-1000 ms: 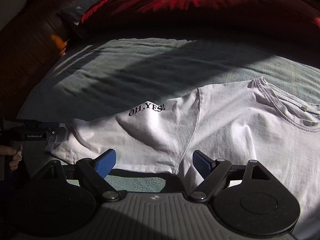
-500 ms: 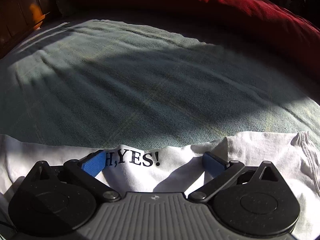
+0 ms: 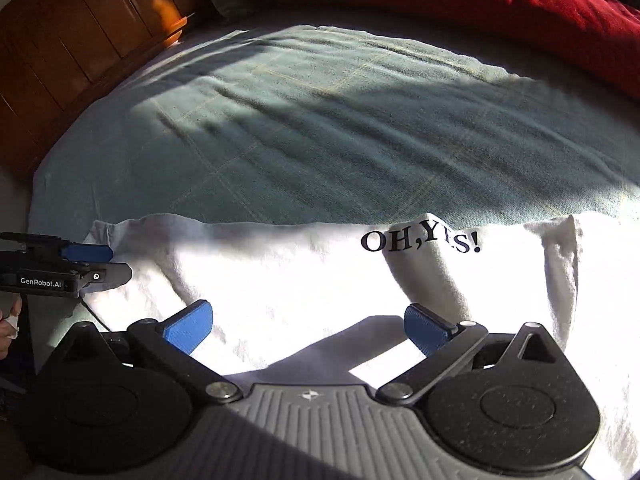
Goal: Fold clothes
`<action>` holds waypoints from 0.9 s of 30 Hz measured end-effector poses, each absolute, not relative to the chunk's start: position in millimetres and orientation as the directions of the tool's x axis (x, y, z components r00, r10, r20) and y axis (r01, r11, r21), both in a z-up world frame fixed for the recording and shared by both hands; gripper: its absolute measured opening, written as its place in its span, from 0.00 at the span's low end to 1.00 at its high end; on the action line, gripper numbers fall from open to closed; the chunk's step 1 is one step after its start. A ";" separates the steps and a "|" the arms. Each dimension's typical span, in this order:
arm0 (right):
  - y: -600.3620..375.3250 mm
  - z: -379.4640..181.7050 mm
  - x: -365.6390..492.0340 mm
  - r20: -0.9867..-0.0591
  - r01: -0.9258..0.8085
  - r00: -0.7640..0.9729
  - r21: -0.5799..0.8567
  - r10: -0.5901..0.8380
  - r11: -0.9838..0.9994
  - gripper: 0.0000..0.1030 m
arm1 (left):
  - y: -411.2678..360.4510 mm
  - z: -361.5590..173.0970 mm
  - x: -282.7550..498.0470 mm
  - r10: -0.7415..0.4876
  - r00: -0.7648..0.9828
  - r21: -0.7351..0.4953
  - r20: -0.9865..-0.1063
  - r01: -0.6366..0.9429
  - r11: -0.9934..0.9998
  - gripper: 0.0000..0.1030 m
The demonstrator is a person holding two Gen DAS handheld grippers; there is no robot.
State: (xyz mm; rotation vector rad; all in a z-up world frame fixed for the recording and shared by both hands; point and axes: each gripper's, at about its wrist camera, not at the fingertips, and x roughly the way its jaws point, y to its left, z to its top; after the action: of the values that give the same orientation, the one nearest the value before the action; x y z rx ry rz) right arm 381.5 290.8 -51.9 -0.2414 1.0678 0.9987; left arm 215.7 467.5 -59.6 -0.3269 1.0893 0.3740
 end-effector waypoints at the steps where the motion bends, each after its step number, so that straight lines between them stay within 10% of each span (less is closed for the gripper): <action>1: 296.3 -55.6 378.4 -0.821 -0.784 0.105 0.279 0.562 0.555 1.00 | 468.7 -58.2 212.1 0.136 0.400 -0.069 -0.907 -0.458 0.886 0.58; 27: 303.1 -43.3 414.1 -0.799 -0.740 0.217 0.239 0.560 0.629 1.00 | 471.6 -33.3 241.4 -0.041 0.526 -0.257 -0.849 -0.344 0.903 0.56</action>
State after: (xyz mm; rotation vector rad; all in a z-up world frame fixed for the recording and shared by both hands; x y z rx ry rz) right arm 414.1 303.1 -43.3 -0.2101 1.0043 0.9092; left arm 241.4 471.6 -33.3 -0.4234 1.0077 0.1873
